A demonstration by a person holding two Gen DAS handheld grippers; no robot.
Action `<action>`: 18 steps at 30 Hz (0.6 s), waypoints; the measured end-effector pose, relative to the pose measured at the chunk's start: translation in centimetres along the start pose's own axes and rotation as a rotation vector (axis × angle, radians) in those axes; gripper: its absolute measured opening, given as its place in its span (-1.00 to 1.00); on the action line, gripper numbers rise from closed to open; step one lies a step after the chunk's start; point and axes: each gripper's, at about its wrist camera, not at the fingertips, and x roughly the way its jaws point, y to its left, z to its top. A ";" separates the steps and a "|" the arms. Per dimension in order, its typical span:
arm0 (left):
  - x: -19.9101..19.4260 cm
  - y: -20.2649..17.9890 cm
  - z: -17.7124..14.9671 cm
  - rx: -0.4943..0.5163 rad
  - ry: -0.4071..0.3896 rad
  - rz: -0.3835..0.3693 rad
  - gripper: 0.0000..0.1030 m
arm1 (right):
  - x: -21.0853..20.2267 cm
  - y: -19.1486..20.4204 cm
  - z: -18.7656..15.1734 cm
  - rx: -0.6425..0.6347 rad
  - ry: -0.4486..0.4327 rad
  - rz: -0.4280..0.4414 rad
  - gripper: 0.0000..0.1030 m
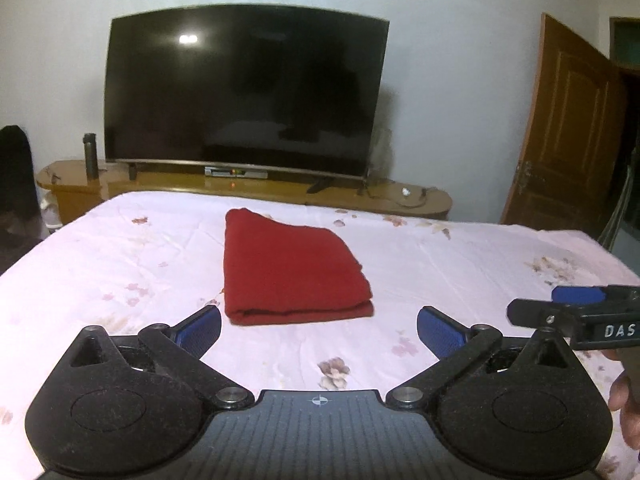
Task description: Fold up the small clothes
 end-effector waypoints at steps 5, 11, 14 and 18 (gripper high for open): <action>-5.2 -1.0 -1.4 -0.032 -0.050 0.012 1.00 | -4.1 1.9 -1.2 -0.036 -0.034 -0.009 0.99; -8.8 -2.0 -2.4 -0.038 -0.101 -0.004 1.00 | -7.6 2.9 -2.1 -0.057 -0.085 -0.019 0.99; -9.7 -2.2 -2.6 -0.043 -0.118 -0.011 1.00 | -8.8 3.0 -2.3 -0.062 -0.106 -0.027 0.99; -10.3 -2.8 -2.9 -0.046 -0.129 -0.016 1.00 | -9.9 3.3 -2.4 -0.069 -0.125 -0.033 0.99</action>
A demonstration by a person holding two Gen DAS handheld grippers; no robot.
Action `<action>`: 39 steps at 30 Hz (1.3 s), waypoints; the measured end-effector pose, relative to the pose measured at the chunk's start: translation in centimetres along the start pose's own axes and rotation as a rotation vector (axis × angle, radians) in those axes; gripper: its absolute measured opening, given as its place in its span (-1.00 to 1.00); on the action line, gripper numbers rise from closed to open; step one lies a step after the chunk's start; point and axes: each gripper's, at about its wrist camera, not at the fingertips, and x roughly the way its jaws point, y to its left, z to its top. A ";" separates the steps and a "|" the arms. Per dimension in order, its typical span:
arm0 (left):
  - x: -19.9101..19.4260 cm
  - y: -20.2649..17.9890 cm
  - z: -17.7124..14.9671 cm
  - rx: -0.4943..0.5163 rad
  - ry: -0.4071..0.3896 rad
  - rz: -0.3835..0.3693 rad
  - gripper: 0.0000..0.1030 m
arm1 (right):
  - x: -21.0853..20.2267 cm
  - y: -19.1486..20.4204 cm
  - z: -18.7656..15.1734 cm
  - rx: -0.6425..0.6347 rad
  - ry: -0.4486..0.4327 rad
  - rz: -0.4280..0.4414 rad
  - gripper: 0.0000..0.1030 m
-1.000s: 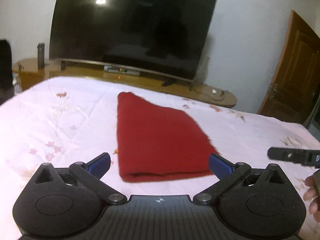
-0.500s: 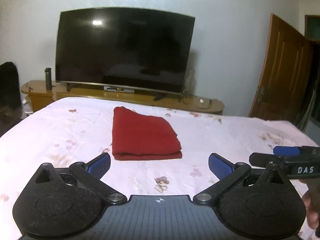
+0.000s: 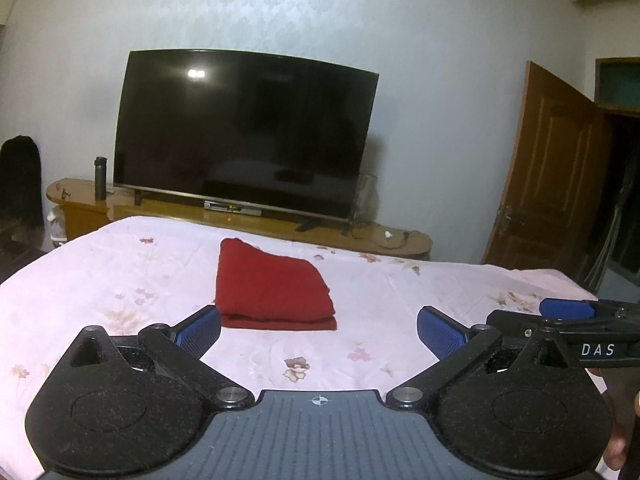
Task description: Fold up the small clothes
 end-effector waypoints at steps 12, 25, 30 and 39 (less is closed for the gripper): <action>0.7 -0.7 0.1 0.013 0.001 -0.008 1.00 | -0.9 0.1 -0.1 0.000 -0.024 -0.012 0.99; 1.1 -1.3 0.0 0.022 0.006 -0.004 1.00 | -0.7 -0.3 -0.3 0.020 -0.015 -0.006 0.99; 0.9 -1.4 0.0 0.022 0.006 0.005 1.00 | -0.6 -0.2 -0.3 0.023 -0.015 0.002 0.99; 0.9 -1.6 -0.2 0.023 0.009 -0.001 1.00 | -0.6 -0.3 -0.2 0.019 -0.020 0.005 0.99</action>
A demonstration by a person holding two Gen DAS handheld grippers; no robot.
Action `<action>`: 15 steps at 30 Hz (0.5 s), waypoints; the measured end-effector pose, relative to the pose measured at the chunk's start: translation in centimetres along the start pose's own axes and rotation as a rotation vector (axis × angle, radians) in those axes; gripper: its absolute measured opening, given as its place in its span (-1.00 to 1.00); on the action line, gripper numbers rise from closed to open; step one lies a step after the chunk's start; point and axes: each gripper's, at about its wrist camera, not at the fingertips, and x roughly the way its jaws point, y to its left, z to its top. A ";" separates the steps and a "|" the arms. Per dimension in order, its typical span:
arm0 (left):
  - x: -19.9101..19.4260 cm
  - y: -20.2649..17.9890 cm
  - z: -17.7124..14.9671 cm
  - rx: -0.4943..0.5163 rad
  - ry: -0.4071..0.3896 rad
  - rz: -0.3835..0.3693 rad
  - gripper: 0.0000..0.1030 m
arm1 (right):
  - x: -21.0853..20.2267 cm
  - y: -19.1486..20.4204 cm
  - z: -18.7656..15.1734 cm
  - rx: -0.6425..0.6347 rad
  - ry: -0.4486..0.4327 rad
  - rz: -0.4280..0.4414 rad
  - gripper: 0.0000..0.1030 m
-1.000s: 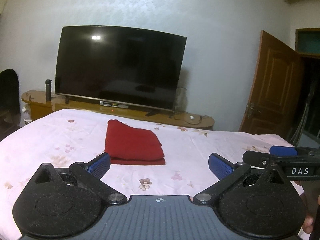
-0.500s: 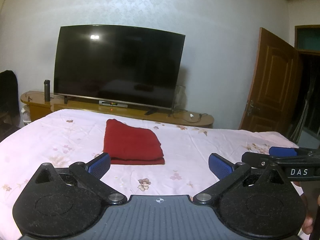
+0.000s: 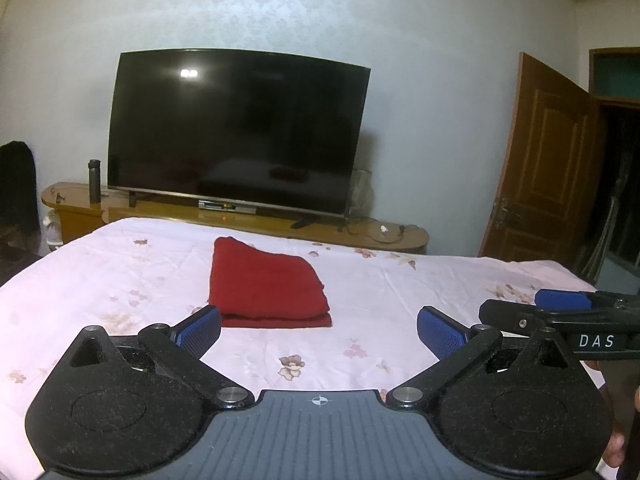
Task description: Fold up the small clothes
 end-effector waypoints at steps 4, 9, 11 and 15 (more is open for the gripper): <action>0.0 0.1 0.0 -0.001 -0.003 0.000 1.00 | -0.1 0.2 0.0 -0.004 -0.003 -0.003 0.99; 0.0 0.1 0.1 -0.001 -0.003 0.000 1.00 | -0.1 0.4 0.0 -0.004 -0.003 -0.003 0.99; 0.0 0.2 0.1 -0.001 -0.002 -0.001 1.00 | -0.1 0.4 0.0 -0.003 -0.004 -0.003 0.99; 0.0 0.2 0.0 0.003 -0.001 0.000 1.00 | -0.1 0.4 0.0 -0.004 -0.005 -0.001 0.99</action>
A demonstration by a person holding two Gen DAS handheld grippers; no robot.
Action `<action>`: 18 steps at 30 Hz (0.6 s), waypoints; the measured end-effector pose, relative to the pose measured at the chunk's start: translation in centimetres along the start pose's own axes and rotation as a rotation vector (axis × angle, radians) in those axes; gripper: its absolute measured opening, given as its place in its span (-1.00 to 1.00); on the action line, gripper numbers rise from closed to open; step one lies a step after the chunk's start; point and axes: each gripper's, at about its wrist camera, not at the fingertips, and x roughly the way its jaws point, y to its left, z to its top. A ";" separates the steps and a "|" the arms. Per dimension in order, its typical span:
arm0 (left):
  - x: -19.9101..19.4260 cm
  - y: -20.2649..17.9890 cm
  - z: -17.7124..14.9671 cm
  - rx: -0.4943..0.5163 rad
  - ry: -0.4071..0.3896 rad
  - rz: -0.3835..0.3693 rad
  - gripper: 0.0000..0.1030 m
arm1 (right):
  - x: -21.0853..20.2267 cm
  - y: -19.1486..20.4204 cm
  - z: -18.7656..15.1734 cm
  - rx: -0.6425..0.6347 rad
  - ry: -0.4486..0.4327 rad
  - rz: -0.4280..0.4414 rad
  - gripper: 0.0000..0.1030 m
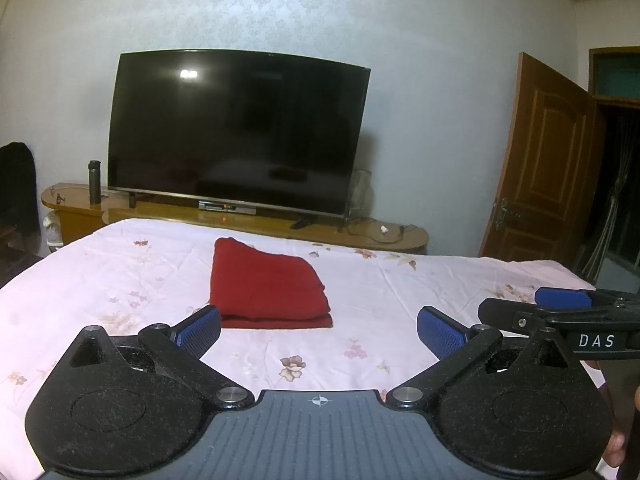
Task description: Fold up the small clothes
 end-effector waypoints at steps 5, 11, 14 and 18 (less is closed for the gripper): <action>-0.1 0.2 -0.1 0.003 0.002 0.001 1.00 | 0.0 -0.2 0.0 0.001 0.001 0.001 0.99; -0.1 0.2 -0.1 0.004 0.003 0.001 1.00 | 0.1 -0.4 0.1 0.001 -0.003 0.003 0.99; 0.0 0.2 0.0 0.003 0.003 0.000 1.00 | 0.2 -0.5 0.0 0.001 -0.002 0.001 0.99; 0.0 0.3 0.0 0.004 0.002 0.002 1.00 | 0.4 -0.6 -0.1 0.002 0.000 -0.002 0.99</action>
